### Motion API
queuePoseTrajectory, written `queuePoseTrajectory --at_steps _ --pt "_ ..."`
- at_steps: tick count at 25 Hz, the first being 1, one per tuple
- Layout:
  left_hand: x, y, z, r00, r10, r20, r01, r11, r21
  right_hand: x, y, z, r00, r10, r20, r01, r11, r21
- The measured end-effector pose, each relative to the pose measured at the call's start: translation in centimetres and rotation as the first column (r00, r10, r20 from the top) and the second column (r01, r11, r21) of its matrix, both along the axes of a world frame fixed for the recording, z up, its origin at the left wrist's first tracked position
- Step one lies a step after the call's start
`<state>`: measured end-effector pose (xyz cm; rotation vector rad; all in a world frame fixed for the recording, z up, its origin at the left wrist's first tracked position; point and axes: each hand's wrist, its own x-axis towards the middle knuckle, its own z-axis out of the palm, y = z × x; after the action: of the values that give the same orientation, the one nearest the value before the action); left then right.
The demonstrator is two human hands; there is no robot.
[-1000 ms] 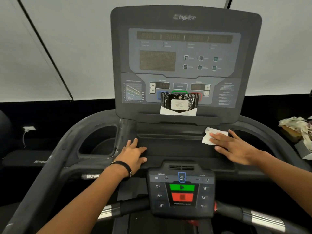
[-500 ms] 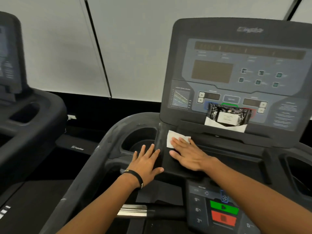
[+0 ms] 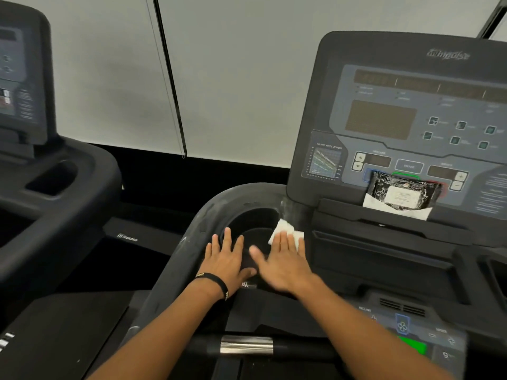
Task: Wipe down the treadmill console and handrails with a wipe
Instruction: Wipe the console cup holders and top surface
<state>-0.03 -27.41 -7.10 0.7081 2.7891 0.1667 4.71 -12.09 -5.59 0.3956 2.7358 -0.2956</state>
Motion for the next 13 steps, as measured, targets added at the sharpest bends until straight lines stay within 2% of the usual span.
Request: queuePoseTrajectory --at_steps 3,6,9,13 --pt "-0.5 -0.4 -0.1 1.0 -0.003 -0.015 0.003 1.0 0.018 -4.5 2.1 0.2 0.999 -0.042 0.018 0.041 0.999 0.025" --pt "-1.2 -2.3 -0.2 0.992 0.015 -0.127 -0.018 0.999 -0.028 -6.6 3.6 0.5 0.999 -0.011 0.052 0.008 0.999 0.052" --pt "-1.8 -4.7 -0.4 0.991 0.042 -0.124 -0.044 0.999 -0.011 -2.5 1.9 -0.1 1.0 0.027 0.004 -0.027 0.999 0.043" --pt "-1.4 -4.7 -0.6 0.993 0.041 -0.115 -0.04 0.999 0.012 1.4 -1.5 -1.4 1.0 -0.021 -0.016 0.021 1.0 -0.01"
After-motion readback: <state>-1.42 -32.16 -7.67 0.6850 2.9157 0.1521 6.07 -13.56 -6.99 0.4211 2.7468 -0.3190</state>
